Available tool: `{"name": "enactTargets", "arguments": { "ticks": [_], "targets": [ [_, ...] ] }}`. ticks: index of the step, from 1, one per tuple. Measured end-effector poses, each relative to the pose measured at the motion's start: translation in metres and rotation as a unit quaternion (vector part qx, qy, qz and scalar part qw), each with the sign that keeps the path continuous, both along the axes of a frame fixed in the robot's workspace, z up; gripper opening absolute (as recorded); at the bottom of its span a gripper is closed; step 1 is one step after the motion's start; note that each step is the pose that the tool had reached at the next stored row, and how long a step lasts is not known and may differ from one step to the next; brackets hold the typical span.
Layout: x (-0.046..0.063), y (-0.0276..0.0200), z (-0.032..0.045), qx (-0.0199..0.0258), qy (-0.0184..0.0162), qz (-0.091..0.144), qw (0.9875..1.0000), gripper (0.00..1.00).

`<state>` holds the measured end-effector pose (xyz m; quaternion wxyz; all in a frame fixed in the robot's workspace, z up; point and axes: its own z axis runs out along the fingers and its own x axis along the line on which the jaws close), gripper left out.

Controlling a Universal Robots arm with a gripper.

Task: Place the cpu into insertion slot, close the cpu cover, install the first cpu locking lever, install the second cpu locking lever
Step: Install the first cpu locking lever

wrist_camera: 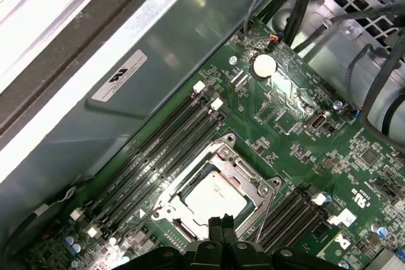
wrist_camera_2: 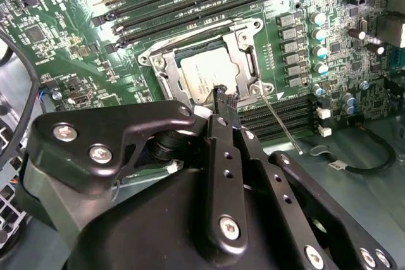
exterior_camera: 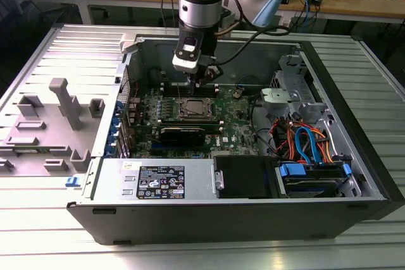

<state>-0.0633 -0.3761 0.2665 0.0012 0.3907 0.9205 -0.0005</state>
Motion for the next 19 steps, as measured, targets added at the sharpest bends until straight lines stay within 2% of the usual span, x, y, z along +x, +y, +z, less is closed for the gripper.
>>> {"name": "enactTargets", "arguments": {
  "ticks": [3,5,6,8,10,12,15,17,19],
  "targets": [
    [0.0000,0.0000,0.0053,0.0000,0.0000,0.002,1.0000,0.11],
    [0.0000,0.0000,0.0054,-0.0014,-0.0001,0.021,0.9998,0.11],
    [-0.0001,0.0000,0.0054,-0.0016,0.0000,0.038,0.9993,0.11],
    [-0.0001,0.0000,0.0054,-0.0016,-0.0001,0.057,0.9984,0.11],
    [-0.0001,0.0000,0.0054,-0.0016,-0.0001,0.079,0.9969,0.11],
    [-0.0001,0.0000,0.0054,-0.0016,-0.0002,0.111,0.9939,0.11],
    [-0.0001,0.0001,0.0053,-0.0015,-0.0002,0.141,0.9900,0.11],
    [-0.0019,0.0000,0.0054,-0.0016,-0.0002,0.149,0.9888,0.11],
    [-0.0074,0.0000,0.0054,-0.0016,-0.0003,0.151,0.9885,0.11]
  ]
}}
